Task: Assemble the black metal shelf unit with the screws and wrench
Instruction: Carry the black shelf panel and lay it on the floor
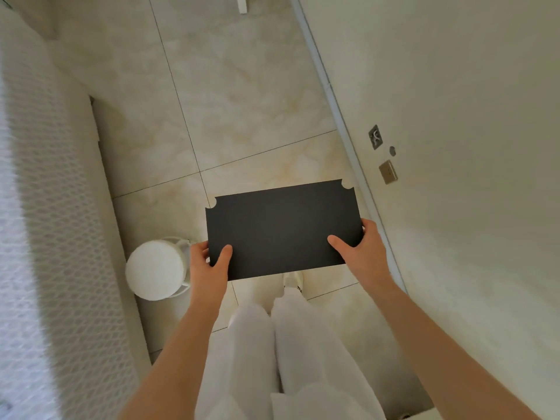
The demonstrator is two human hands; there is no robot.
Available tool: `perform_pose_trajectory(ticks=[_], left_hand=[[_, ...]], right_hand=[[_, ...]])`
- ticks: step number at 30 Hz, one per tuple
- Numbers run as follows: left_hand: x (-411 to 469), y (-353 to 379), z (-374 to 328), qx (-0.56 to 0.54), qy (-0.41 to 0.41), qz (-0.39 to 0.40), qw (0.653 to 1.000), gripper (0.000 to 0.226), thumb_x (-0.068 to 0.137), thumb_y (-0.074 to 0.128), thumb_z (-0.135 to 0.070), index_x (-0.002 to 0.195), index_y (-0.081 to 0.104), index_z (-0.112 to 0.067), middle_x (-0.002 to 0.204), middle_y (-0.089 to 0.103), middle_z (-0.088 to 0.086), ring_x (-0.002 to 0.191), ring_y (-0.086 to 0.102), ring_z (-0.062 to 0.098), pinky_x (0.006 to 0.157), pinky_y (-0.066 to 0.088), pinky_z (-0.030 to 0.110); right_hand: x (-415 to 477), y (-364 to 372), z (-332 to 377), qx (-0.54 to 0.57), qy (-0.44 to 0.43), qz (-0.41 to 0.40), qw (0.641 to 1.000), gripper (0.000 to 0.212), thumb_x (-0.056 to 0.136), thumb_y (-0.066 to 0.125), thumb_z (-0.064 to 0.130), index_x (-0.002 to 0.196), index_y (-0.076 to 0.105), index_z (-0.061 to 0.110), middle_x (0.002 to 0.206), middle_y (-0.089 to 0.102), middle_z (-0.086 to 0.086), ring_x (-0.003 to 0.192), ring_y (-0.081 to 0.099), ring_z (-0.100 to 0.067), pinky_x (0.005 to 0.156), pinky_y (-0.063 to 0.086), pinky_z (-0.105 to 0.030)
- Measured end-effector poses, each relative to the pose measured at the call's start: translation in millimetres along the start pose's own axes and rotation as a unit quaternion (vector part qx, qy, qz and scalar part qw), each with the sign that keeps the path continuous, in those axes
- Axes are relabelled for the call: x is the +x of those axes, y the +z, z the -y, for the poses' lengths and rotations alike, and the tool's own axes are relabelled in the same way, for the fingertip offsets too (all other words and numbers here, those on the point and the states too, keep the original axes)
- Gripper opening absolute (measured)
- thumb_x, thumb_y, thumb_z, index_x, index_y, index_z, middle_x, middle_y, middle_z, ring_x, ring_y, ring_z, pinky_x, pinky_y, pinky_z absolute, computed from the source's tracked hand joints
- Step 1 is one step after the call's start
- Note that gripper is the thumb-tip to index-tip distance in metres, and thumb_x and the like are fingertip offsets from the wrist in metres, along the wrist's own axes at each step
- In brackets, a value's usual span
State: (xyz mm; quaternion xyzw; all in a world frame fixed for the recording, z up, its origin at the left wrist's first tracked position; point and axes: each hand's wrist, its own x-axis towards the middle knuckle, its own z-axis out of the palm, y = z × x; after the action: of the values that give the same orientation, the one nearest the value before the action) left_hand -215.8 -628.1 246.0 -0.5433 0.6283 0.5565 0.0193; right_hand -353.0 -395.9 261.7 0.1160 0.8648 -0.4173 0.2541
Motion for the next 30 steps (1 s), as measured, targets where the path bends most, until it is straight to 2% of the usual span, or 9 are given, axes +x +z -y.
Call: perform_pose_trajectory(ticks=[3, 8, 13, 16, 20, 22, 25, 27, 30], left_hand=[[22.5, 0.7, -23.4, -0.013, -0.009, -0.010, 1.000, 0.033, 0.100, 0.061, -0.032, 0.127, 0.045, -0.026, 0.111, 0.056, -0.012, 0.097, 0.059, 0.007, 0.072, 0.049, 0.019], [79.7, 3.0, -59.0, -0.020, -0.030, -0.015, 0.999, 0.038, 0.101, 0.060, -0.032, 0.133, 0.044, -0.020, 0.123, 0.058, -0.002, 0.110, 0.060, 0.022, 0.096, 0.053, 0.041], [167.9, 6.7, -75.3, -0.027, -0.040, 0.008, 0.999, 0.033, 0.099, 0.063, -0.032, 0.125, 0.044, -0.024, 0.123, 0.061, 0.000, 0.109, 0.062, 0.021, 0.085, 0.052, 0.030], [231.9, 16.0, -76.9, -0.016, -0.052, 0.024, 0.998, 0.042, 0.098, 0.064, -0.031, 0.134, 0.046, -0.018, 0.128, 0.061, 0.001, 0.112, 0.062, 0.023, 0.095, 0.055, 0.036], [322.4, 39.3, -62.6, 0.017, -0.043, 0.036, 0.998, 0.045, 0.099, 0.063, -0.028, 0.139, 0.051, -0.011, 0.124, 0.062, -0.002, 0.104, 0.061, 0.018, 0.071, 0.049, 0.013], [366.8, 55.9, -48.8, 0.016, -0.050, 0.039, 0.998, 0.044, 0.100, 0.062, -0.027, 0.139, 0.052, -0.010, 0.120, 0.061, -0.004, 0.104, 0.060, 0.018, 0.075, 0.049, 0.015], [434.8, 86.8, -21.6, 0.011, -0.074, 0.035, 0.997, 0.045, 0.100, 0.062, -0.027, 0.140, 0.052, -0.011, 0.121, 0.061, -0.001, 0.107, 0.060, 0.022, 0.090, 0.052, 0.031], [480.2, 108.8, 1.7, 0.010, -0.077, 0.027, 0.997, 0.045, 0.100, 0.062, -0.029, 0.140, 0.051, -0.011, 0.124, 0.061, 0.001, 0.107, 0.059, 0.023, 0.088, 0.050, 0.031], [546.2, 137.1, 38.5, 0.011, -0.084, 0.023, 0.996, 0.044, 0.100, 0.061, -0.029, 0.138, 0.051, -0.011, 0.126, 0.061, 0.003, 0.109, 0.060, 0.026, 0.086, 0.048, 0.032]], right_hand=[[30.1, 5.2, 30.2, -0.015, -0.006, 0.017, 1.000, 0.070, 0.083, 0.077, 0.031, 0.139, 0.040, 0.015, 0.123, 0.053, 0.002, 0.104, 0.052, -0.014, 0.085, 0.047, -0.025], [85.1, 32.8, 74.2, -0.039, -0.017, 0.027, 0.999, 0.068, 0.082, 0.078, 0.032, 0.137, 0.042, 0.015, 0.120, 0.052, 0.002, 0.101, 0.052, -0.014, 0.079, 0.046, -0.020], [159.7, 77.8, 104.4, -0.048, -0.013, 0.039, 0.998, 0.069, 0.081, 0.079, 0.028, 0.137, 0.042, 0.013, 0.119, 0.053, 0.002, 0.102, 0.053, -0.015, 0.081, 0.047, -0.025], [212.5, 111.0, 109.6, -0.056, -0.006, 0.040, 0.998, 0.069, 0.080, 0.079, 0.027, 0.137, 0.043, 0.012, 0.115, 0.054, 0.004, 0.098, 0.053, -0.015, 0.077, 0.045, -0.023], [287.4, 164.7, 105.3, -0.065, -0.009, 0.043, 0.997, 0.060, 0.080, 0.080, 0.027, 0.129, 0.049, 0.013, 0.102, 0.055, 0.013, 0.085, 0.055, -0.004, 0.068, 0.043, -0.014], [327.8, 193.5, 98.9, -0.065, -0.013, 0.045, 0.997, 0.055, 0.079, 0.080, 0.026, 0.124, 0.051, 0.015, 0.097, 0.054, 0.015, 0.081, 0.054, -0.001, 0.061, 0.041, -0.010], [393.1, 239.4, 78.8, -0.064, -0.015, 0.046, 0.997, 0.049, 0.077, 0.081, 0.021, 0.119, 0.056, 0.013, 0.101, 0.061, 0.008, 0.085, 0.060, -0.006, 0.059, 0.043, -0.010], [437.2, 272.0, 57.3, -0.075, -0.025, 0.052, 0.995, 0.045, 0.076, 0.081, 0.019, 0.115, 0.060, 0.011, 0.100, 0.064, 0.005, 0.086, 0.064, -0.010, 0.059, 0.045, -0.009], [498.8, 318.4, 20.2, -0.091, -0.026, 0.062, 0.994, 0.049, 0.077, 0.081, 0.023, 0.118, 0.059, 0.008, 0.114, 0.062, -0.007, 0.092, 0.064, -0.019, 0.073, 0.054, -0.024]])
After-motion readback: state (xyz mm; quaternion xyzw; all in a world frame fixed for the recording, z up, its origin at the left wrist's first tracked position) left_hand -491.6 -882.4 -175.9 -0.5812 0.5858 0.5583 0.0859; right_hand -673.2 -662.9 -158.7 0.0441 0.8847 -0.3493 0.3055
